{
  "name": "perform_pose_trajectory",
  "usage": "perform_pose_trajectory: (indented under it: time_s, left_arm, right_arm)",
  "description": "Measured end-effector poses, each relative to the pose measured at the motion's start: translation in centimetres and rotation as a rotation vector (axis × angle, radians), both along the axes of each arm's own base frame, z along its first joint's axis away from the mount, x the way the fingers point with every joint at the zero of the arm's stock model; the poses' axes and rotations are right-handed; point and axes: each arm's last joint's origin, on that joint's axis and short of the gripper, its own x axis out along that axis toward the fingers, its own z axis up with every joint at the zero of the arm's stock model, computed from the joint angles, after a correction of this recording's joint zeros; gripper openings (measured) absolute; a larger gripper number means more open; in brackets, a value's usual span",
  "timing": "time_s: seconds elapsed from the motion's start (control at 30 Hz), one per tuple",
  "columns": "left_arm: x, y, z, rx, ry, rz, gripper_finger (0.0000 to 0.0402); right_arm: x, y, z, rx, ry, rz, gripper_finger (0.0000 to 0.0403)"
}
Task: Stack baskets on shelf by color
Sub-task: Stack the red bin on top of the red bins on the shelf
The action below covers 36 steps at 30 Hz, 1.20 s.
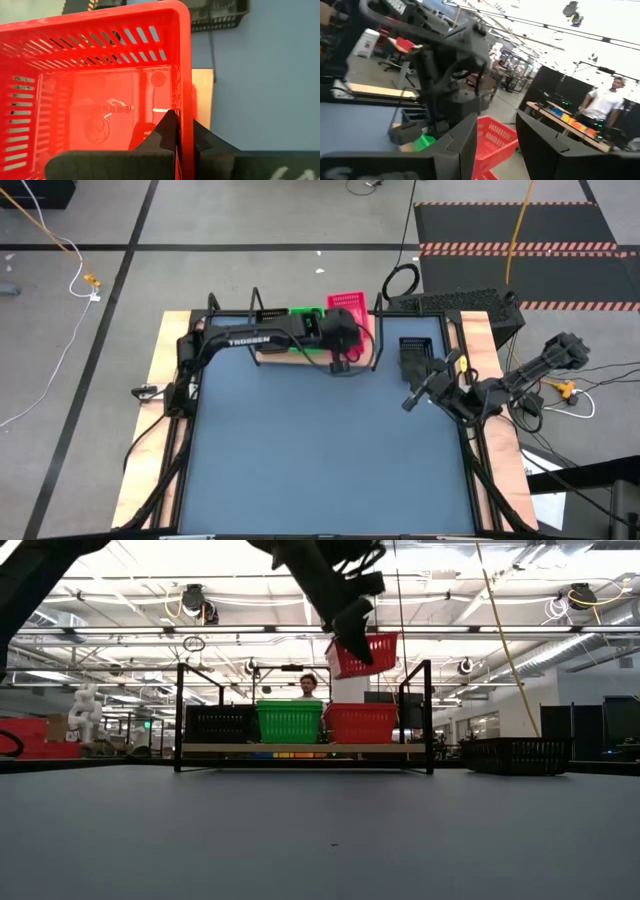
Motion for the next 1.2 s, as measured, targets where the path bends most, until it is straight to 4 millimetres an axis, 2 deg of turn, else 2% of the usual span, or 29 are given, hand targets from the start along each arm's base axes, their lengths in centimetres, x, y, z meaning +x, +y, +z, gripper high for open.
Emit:
perform_pose_trajectory:
  time_s: [0.17, 0.47, 0.6, 0.9, 1.07, 1.2]
  left_arm:
    - [-0.2, 1.5, -0.3, -0.011, 0.006, 0.004, 0.0004]
    - [0.2, 3.6, -2.8, -0.051, 0.044, 0.044, 0.0005]
    - [0.5, 3.6, -3.7, -0.077, 0.055, 0.050, 0.0008]
    - [0.7, 2.2, -3.9, -0.143, 0.068, 0.005, 0.0027]
    - [0.7, 2.4, -3.9, -0.139, 0.070, 0.004, 0.0031]
    - [0.6, 2.5, -3.9, -0.118, 0.077, 0.013, 0.0065]
  right_arm:
    - [0.0, -0.6, 0.4, -0.017, -0.006, -0.039, 0.0130]
    - [-0.2, -0.9, 0.6, -0.022, -0.014, -0.057, 0.0130]
    - [-0.2, -0.9, 0.6, -0.022, -0.012, -0.058, 0.0130]
    - [-0.2, -0.9, 0.6, -0.022, -0.012, -0.058, 0.0130]
    - [-0.1, -0.9, 0.6, -0.025, -0.006, -0.057, 0.0130]
    - [-0.1, -0.8, 0.5, -0.029, 0.000, -0.056, 0.0130]
